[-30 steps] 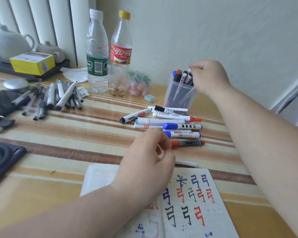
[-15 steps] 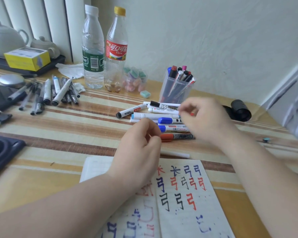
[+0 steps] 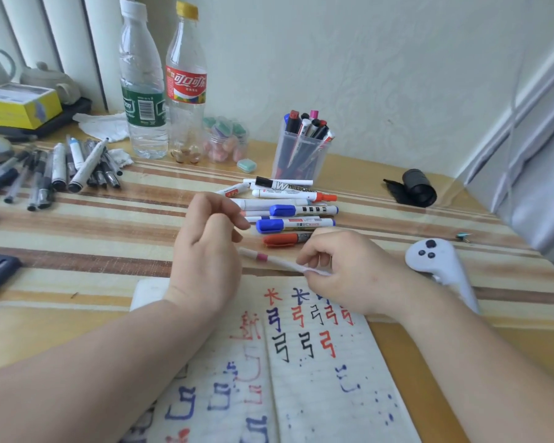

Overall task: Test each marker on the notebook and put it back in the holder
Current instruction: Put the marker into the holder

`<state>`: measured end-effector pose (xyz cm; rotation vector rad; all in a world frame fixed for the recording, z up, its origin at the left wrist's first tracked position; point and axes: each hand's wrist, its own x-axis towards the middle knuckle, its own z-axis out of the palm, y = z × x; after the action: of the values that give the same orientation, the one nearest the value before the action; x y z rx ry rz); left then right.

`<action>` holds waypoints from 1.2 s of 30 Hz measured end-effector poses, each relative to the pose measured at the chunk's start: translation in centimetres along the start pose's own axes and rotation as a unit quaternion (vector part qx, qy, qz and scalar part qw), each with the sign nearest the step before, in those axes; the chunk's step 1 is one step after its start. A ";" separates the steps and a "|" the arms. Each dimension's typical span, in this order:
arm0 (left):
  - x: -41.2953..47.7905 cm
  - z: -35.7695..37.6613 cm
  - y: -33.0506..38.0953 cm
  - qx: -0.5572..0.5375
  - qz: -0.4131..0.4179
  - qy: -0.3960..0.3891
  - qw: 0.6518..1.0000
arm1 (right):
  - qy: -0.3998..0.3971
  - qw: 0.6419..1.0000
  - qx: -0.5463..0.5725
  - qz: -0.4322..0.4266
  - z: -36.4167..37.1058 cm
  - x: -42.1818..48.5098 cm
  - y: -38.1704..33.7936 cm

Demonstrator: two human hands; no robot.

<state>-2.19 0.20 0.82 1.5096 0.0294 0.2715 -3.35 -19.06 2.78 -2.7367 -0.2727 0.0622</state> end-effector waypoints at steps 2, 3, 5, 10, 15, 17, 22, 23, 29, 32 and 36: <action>0.0 0.0 0.0 0.016 0.012 -0.019 1.000 | 0.037 0.999 0.020 -0.004 -0.2 -0.3 0.5; 0.0 0.1 0.0 0.037 0.019 -0.039 0.998 | 0.053 0.998 0.040 0.002 -0.4 -0.5 0.9; -0.1 0.2 -0.1 0.106 0.032 -0.088 0.990 | 0.049 0.998 0.046 0.007 -0.7 -0.8 1.5; -0.7 0.4 -0.3 0.215 0.080 -0.138 0.963 | 0.022 0.999 0.041 0.026 -0.5 -1.1 2.7; -0.7 0.4 -0.5 0.280 0.090 -0.185 0.938 | 0.002 0.999 0.050 -0.012 0.0 -1.8 2.7; -0.8 0.4 -0.8 0.330 0.135 -0.215 0.909 | 0.013 0.999 0.044 -0.029 0.1 -2.0 2.6; -1.0 0.5 -1.3 0.405 0.238 -0.251 0.847 | 0.100 0.981 0.165 -0.022 -0.1 -2.5 2.7; -1.1 0.5 -1.2 0.406 0.252 -0.253 0.841 | 0.114 0.966 0.230 -0.025 -0.4 -2.7 2.7; -2.4 0.7 -0.4 0.291 0.288 -0.300 0.862 | 0.152 0.825 0.541 -0.065 -0.5 -3.1 1.2; -2.8 0.6 0.1 0.239 0.278 -0.322 0.873 | 0.133 0.832 0.533 -0.077 0.5 -3.3 0.2; -2.8 0.6 0.5 0.203 0.272 -0.326 0.882 | 0.143 0.845 0.506 -0.094 1.2 -3.5 -0.5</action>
<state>-4.91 -0.88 0.95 1.9446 -0.9419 0.1922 -6.94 -18.83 1.89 -1.6219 -0.3038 -0.2016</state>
